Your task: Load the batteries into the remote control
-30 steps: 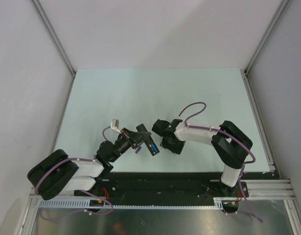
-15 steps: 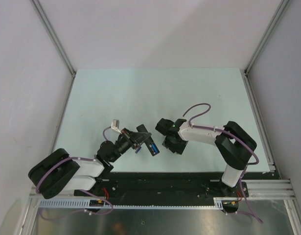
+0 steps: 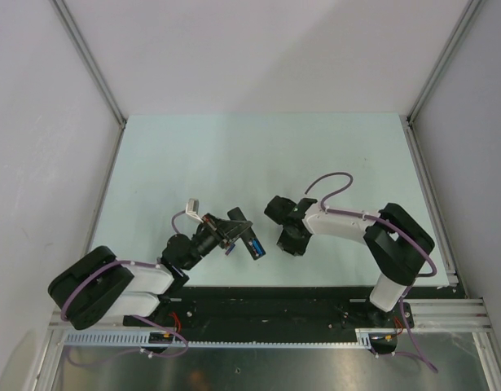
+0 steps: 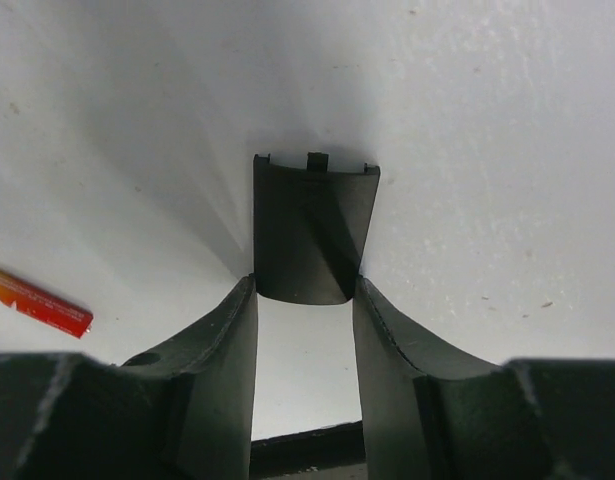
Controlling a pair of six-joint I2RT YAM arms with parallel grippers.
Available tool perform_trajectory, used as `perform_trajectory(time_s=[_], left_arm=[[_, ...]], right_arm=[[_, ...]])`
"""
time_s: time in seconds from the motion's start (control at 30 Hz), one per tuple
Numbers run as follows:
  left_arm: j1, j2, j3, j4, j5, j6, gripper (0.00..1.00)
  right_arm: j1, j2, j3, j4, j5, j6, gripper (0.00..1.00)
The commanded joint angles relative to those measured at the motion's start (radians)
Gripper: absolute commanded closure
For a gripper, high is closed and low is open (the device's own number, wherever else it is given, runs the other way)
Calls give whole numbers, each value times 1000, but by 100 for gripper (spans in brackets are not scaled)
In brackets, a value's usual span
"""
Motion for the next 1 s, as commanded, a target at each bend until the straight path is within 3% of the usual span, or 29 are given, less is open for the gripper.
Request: perform_trajectory(time_s=[0.0, 0.07, 0.27, 0.37, 0.4, 0.5, 0.6, 0.97], left_arm=[[4, 14, -63, 373, 8, 0, 100], [2, 23, -59, 373, 14, 0, 100], [-4, 51, -59, 373, 18, 4, 100], [-8, 62, -59, 372, 15, 9, 100], [-8, 63, -60, 373, 17, 9, 100], [-8, 68, -60, 373, 20, 9, 100], [-10, 74, -26, 373, 23, 10, 100], [-11, 94, -11, 373, 37, -2, 100]], right_arm=[[-28, 71, -74, 65, 21, -216, 77], [-36, 68, -74, 70, 4, -375, 77], [-96, 32, -104, 70, -59, -607, 75], [-108, 8, -104, 74, -65, -670, 65], [-109, 0, -104, 80, -65, -678, 56], [-117, -14, -102, 96, -67, -675, 42], [-119, 3, -97, 96, -48, -637, 36], [-62, 110, -42, 73, -2, -381, 40]])
